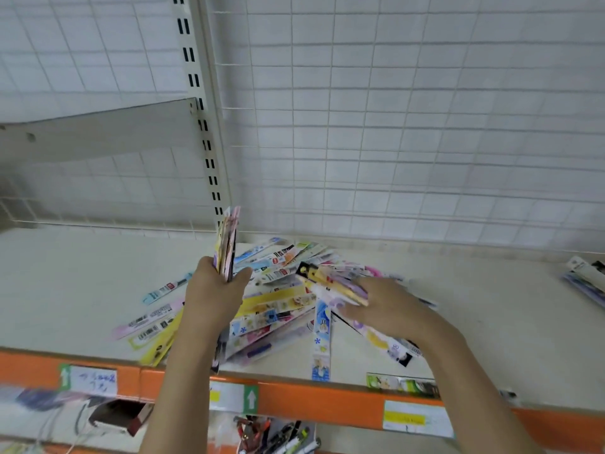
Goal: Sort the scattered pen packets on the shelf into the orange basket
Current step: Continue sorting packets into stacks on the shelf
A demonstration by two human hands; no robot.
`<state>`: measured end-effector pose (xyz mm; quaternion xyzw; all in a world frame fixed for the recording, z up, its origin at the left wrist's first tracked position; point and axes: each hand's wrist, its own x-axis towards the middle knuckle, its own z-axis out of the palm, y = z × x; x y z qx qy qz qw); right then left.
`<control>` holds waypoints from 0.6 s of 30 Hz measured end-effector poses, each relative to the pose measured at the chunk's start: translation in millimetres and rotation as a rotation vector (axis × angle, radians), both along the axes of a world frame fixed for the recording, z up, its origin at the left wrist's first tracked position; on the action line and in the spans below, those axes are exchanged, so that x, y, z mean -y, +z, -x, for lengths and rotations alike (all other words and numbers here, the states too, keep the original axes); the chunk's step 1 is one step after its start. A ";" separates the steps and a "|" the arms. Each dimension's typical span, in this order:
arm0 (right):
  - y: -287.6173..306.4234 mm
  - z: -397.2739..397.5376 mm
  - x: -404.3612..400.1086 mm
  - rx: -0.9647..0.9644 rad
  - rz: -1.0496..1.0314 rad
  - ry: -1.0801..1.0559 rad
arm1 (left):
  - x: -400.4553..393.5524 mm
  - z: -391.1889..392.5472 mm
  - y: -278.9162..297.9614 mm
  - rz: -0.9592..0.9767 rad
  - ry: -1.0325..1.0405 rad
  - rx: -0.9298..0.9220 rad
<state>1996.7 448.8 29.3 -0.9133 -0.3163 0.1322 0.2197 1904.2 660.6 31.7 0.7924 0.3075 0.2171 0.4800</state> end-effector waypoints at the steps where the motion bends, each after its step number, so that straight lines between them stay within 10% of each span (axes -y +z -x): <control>1: 2.4 -4.3 2.9 0.030 -0.017 -0.026 | 0.3 -0.6 0.0 -0.001 -0.003 0.004; 18: -26.8 -2.4 -41.2 0.012 0.145 -0.289 | -3.3 7.5 -6.1 0.035 -0.074 0.023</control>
